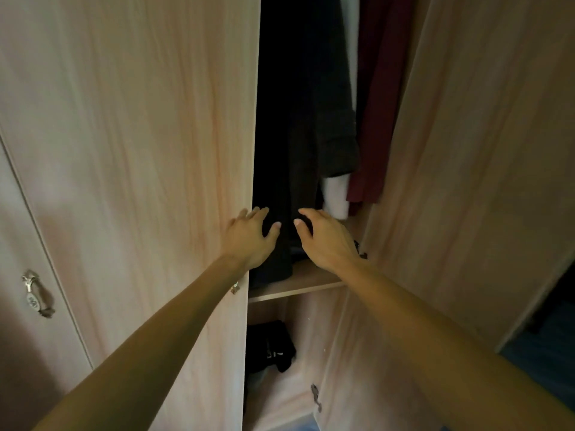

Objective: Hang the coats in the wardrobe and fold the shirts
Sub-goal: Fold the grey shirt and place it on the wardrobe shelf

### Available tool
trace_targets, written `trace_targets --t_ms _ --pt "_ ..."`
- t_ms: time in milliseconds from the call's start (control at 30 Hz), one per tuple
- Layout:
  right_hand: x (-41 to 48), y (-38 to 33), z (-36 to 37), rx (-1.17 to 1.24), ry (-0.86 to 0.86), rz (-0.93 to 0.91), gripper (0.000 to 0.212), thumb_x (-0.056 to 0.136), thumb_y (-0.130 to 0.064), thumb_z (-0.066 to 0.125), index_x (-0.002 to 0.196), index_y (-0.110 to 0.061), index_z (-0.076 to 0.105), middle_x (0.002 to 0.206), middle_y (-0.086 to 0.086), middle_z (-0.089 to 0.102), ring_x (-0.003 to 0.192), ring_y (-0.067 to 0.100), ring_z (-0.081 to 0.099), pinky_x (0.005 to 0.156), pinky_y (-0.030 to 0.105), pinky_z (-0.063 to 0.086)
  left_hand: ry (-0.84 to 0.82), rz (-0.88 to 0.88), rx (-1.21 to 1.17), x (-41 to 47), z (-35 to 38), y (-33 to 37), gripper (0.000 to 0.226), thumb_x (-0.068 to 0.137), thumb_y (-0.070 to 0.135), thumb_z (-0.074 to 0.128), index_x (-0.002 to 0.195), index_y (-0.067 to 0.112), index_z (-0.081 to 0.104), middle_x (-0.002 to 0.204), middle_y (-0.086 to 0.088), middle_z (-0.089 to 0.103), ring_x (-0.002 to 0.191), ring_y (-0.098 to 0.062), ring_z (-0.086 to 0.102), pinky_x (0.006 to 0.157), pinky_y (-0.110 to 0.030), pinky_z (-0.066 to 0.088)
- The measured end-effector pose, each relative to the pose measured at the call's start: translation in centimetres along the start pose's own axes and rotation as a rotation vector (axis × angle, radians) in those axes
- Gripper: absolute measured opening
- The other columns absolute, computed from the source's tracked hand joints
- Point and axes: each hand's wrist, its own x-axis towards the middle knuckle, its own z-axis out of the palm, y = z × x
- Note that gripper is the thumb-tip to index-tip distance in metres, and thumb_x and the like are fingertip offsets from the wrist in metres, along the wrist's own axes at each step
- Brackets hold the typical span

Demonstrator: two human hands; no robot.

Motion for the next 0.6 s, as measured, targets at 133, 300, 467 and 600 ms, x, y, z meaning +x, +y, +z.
trace_targets --t_ms 133,300,467,600 --pt "-3.5 2.6 -1.7 0.006 -0.002 0.036 0.043 0.099 -0.041 0.037 0.133 -0.018 0.049 0.131 0.006 0.054 0.112 0.025 0.056 0.090 0.039 0.047 0.004 -0.008 -0.039 -3.9 1.3 3.4 0.056 0.097 0.051 0.034 0.138 0.015 0.046 0.137 -0.008 0.053 0.127 -0.028 0.047 0.104 -0.041 0.039" --pt "-9.0 6.6 -5.2 0.093 0.038 0.047 0.043 0.098 -0.037 0.042 0.133 -0.014 0.051 0.130 0.008 0.056 0.113 0.025 0.057 0.094 0.036 0.046 0.004 0.036 -0.029 -7.6 1.9 10.5 0.066 0.090 0.057 0.028 0.134 0.013 0.050 0.132 -0.009 0.057 0.124 -0.026 0.050 0.102 -0.041 0.039" --pt "-15.8 12.3 -10.3 0.084 0.012 0.075 0.040 0.098 -0.039 0.040 0.132 -0.020 0.050 0.124 0.005 0.060 0.104 0.025 0.060 0.086 0.034 0.048 0.013 0.049 -0.107 -11.8 3.5 19.7 0.056 0.095 0.051 0.038 0.132 0.012 0.053 0.132 -0.007 0.057 0.121 -0.024 0.052 0.101 -0.040 0.041" --pt "-20.5 17.8 -14.1 0.094 0.039 0.107 0.033 0.098 -0.034 0.039 0.118 -0.013 0.056 0.114 0.013 0.062 0.093 0.031 0.063 0.080 0.042 0.052 -0.070 0.034 -0.128 -14.9 6.0 27.5 0.061 0.090 0.054 0.032 0.128 0.012 0.054 0.127 -0.009 0.059 0.115 -0.027 0.055 0.098 -0.040 0.042"
